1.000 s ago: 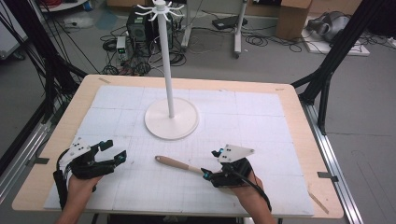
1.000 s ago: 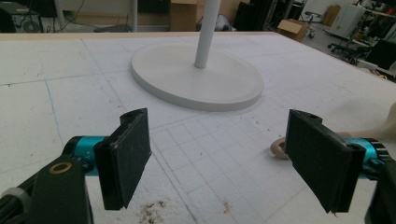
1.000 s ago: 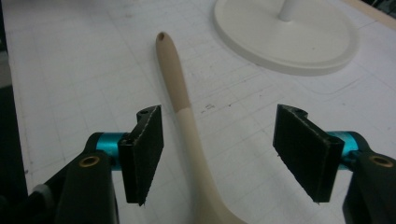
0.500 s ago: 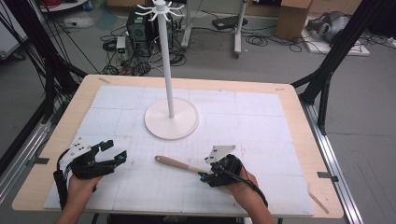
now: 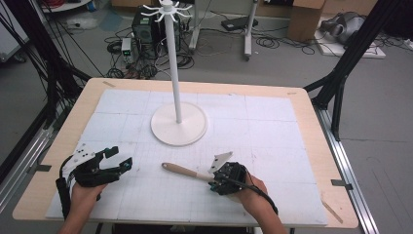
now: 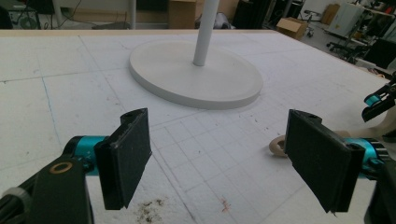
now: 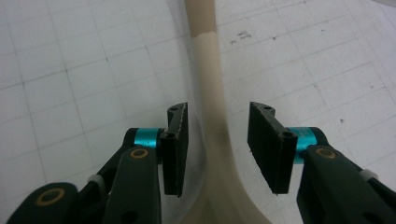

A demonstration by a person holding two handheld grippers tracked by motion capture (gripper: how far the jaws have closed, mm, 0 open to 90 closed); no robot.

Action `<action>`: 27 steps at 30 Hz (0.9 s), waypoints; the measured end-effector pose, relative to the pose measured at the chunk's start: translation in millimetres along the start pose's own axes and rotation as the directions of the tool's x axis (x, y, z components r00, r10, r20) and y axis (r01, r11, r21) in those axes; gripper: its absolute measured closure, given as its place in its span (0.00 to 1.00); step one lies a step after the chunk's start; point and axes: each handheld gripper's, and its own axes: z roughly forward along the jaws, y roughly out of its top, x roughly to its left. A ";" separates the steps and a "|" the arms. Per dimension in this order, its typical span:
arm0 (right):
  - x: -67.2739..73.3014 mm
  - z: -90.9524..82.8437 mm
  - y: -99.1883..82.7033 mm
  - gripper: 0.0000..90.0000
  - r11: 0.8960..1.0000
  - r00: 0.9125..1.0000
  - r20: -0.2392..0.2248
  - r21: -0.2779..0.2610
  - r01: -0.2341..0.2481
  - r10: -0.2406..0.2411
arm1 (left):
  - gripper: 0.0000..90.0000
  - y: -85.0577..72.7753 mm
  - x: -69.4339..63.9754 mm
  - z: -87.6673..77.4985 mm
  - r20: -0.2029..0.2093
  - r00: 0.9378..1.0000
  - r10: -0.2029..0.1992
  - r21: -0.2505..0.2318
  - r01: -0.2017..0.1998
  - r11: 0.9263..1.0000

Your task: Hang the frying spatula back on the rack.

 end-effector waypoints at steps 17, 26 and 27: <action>-5.3 6.3 4.4 0.71 0.999 1.000 -0.006 0.045 0.010 -0.010 | 0.26 0.0 0.3 -0.2 -0.002 1.000 -0.001 0.001 0.001 1.000; -8.7 5.7 3.8 0.76 0.999 1.000 -0.019 0.036 -0.011 0.012 | 0.26 0.1 0.4 -0.4 -0.001 1.000 0.000 0.002 0.000 1.000; -8.7 6.0 3.7 0.76 0.999 1.000 -0.018 0.039 -0.008 0.009 | 0.26 0.0 0.4 -0.3 -0.002 1.000 -0.001 0.002 0.001 1.000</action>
